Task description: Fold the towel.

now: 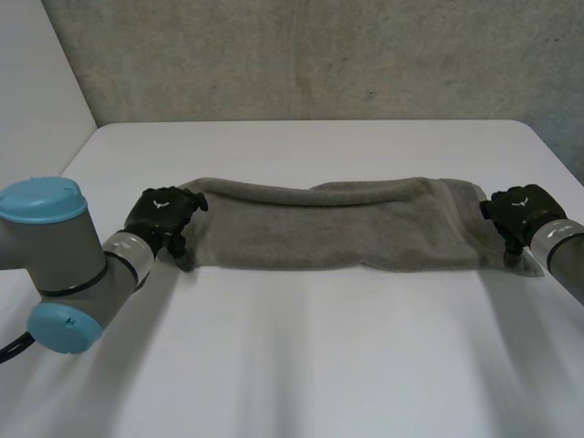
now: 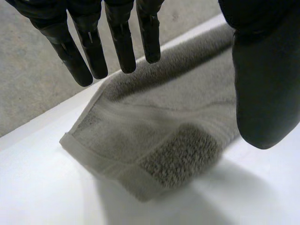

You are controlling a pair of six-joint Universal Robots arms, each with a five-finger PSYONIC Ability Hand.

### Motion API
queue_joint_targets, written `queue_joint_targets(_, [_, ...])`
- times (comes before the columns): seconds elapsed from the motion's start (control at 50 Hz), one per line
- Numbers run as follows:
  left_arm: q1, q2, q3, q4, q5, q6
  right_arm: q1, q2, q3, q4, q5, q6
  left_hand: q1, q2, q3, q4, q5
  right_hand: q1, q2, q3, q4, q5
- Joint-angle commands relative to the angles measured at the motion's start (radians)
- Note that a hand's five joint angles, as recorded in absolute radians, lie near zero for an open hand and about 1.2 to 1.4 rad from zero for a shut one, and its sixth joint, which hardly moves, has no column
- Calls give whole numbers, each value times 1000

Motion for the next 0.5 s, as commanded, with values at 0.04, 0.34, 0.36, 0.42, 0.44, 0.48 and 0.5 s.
queue_joint_targets(0.04, [1, -47, 36, 2, -4, 75, -14, 52, -13, -1, -9, -49, -78, -89, -66, -80, -224, -36, -40, -29, -17, 14])
queue_joint_targets(0.34, [1, -116, 92, -1, -4, 80, -16, 96, -31, -12, -24, -45, 39, 28, 51, 38, -107, 75, 71, 83, 94, 125])
queue_joint_targets(0.36, [1, -125, 102, -2, -4, 80, -16, 97, -31, -12, -24, -45, 60, 48, 72, 58, -87, 75, 71, 83, 94, 125])
queue_joint_targets(0.42, [1, -141, 115, -5, -6, 87, -16, 107, -38, -13, -24, -45, 151, 139, 163, 149, 4, 96, 92, 104, 115, 146])
queue_joint_targets(0.44, [1, -141, 115, -5, -6, 87, -16, 112, -41, -13, -24, -43, 151, 140, 163, 149, 5, 119, 115, 127, 138, 169])
queue_joint_targets(0.48, [1, -153, 123, -13, -6, 102, -16, 118, -45, -13, -24, -45, 192, 181, 204, 190, 46, 163, 159, 171, 182, 213])
queue_joint_targets(0.5, [1, -153, 123, -13, -6, 103, -16, 129, -50, -15, -24, -43, 192, 181, 204, 190, 46, 219, 215, 226, 237, 269])
